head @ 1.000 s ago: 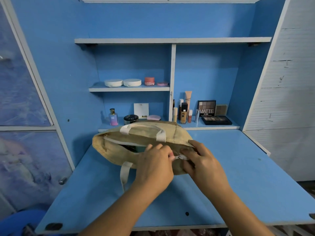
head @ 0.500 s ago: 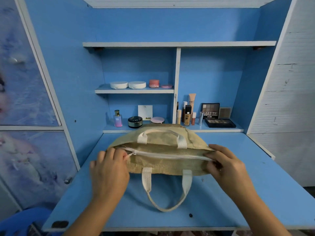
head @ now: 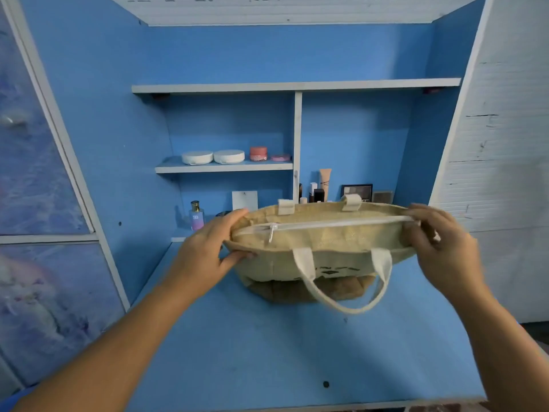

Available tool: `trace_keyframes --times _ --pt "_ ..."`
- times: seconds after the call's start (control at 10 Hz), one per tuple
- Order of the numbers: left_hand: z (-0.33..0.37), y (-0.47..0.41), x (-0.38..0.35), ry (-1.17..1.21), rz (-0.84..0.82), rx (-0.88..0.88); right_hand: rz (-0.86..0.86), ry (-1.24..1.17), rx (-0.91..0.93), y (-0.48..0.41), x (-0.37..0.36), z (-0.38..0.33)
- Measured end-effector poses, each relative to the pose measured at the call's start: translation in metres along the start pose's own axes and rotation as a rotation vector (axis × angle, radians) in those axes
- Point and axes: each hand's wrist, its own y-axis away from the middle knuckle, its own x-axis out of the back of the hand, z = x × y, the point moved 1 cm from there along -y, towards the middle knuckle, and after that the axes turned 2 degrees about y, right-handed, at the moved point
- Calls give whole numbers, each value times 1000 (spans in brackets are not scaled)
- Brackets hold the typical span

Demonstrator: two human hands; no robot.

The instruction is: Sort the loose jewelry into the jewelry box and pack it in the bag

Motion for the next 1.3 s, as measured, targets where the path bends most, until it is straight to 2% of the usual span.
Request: trace_keyframes --times 0.1,0.3,0.4,0.5,0.6,0.8,0.9,1.0,1.3 --pt "15 -32 -17 101 -42 82 7 -113 -67 -21 12 14" --pt "23 -75 -65 191 -61 200 -191 90 64 -36 11 47" --pt "25 -92 -87 208 -61 238 -176 265 121 -48 0 66" --pt "33 -98 -108 242 -153 257 -153 301 49 -64 -11 80" --pt "45 -87 -137 116 -250 211 -112 294 95 -67 -21 94" --pt "39 -51 -192 -130 -257 245 -271 463 93 -22 -59 126" --pt "32 -46 -199 -160 -336 267 -373 521 52 0 -69 133" --pt "29 -49 -196 -175 -357 263 -386 510 19 4 -70 131" --pt "40 -28 -164 -97 -418 246 -585 555 -23 37 -47 79"
